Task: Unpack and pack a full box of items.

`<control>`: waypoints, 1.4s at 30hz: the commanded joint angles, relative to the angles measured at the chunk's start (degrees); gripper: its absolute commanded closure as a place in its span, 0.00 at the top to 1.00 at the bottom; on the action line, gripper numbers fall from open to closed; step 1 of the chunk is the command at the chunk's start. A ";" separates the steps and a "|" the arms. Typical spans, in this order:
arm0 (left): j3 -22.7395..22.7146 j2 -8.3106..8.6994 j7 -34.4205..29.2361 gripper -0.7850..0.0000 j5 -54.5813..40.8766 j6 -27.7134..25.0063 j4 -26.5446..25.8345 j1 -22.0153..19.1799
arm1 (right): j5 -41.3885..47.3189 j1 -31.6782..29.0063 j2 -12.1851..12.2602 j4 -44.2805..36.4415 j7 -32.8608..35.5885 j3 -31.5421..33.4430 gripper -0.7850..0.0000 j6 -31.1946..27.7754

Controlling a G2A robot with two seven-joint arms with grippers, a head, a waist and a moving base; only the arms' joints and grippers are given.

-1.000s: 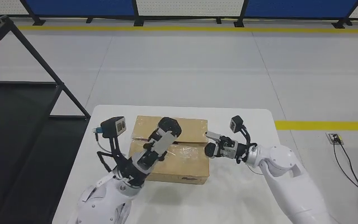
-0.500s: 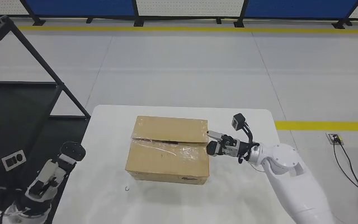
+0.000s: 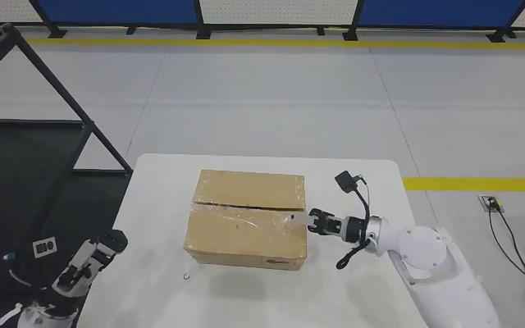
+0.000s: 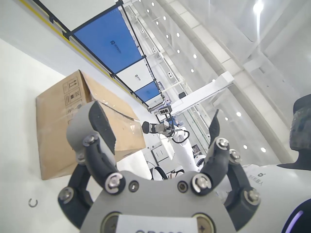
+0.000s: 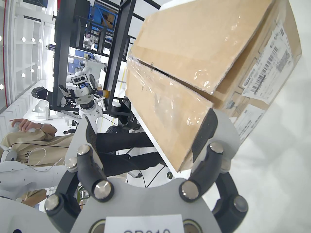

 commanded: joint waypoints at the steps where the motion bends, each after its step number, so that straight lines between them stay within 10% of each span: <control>1: 0.65 0.07 -0.28 1.00 -0.53 0.34 0.45 -0.46 | 0.05 0.08 -0.01 0.28 0.39 -0.05 1.00 -0.11; 8: 3.02 0.28 -1.04 1.00 -0.64 1.04 0.81 -1.77 | -4.13 -1.21 0.13 -2.18 -3.50 -0.22 1.00 -3.66; 13: 3.99 0.38 -0.66 1.00 -0.59 1.29 0.33 -1.95 | -23.29 -6.16 1.30 -11.90 -8.57 0.99 1.00 -8.40; 18: 4.67 0.51 0.08 1.00 0.57 1.72 -0.16 -2.27 | -55.68 -14.28 1.90 -23.72 -14.92 -3.38 1.00 0.28; 28: 5.39 0.72 1.46 1.00 1.45 1.75 -0.89 -1.71 | -58.94 -15.21 1.84 -24.47 -15.47 -3.91 1.00 2.90; 36: 5.82 0.84 2.44 1.00 1.62 1.53 -1.21 -0.87 | -105.08 -15.28 0.82 -26.13 -9.91 -17.68 1.00 13.62; 42: 6.06 0.94 3.22 1.00 2.13 1.41 -1.75 -0.52 | -120.14 -13.85 -1.44 -23.52 -7.81 -25.46 1.00 17.76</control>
